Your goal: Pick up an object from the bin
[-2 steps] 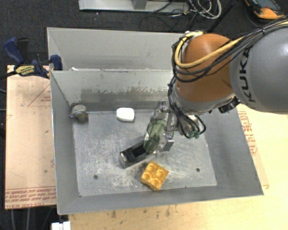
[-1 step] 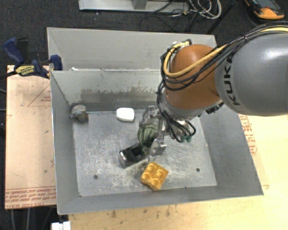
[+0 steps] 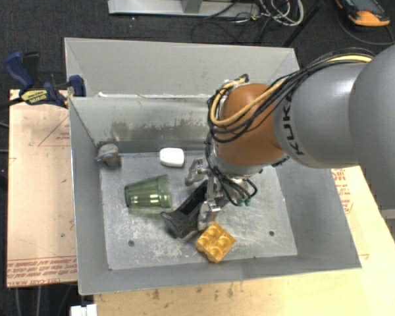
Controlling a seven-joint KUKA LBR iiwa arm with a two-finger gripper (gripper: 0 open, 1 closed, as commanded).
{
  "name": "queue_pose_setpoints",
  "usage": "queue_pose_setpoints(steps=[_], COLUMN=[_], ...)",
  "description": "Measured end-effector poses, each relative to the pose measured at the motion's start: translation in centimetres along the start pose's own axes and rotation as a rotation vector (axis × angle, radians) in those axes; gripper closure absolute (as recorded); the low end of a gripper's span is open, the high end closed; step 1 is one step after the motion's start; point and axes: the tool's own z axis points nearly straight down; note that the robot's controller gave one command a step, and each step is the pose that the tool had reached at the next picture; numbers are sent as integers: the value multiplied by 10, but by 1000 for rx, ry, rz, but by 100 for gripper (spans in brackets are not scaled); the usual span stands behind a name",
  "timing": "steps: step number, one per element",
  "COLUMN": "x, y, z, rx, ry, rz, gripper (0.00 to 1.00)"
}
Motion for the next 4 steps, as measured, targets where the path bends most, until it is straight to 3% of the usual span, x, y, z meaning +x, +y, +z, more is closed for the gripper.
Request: queue_pose_setpoints(steps=[1, 2, 3, 4], x=[-3, -10, -19, -19], y=[-4, -4, -2, -2], z=[10, 26, 28, 28], rx=[-2, -1, -6, -6], ry=[23, 26, 17, 17], rz=[-106, -46, -193, -193], gripper=[0, 0, 100, 100])
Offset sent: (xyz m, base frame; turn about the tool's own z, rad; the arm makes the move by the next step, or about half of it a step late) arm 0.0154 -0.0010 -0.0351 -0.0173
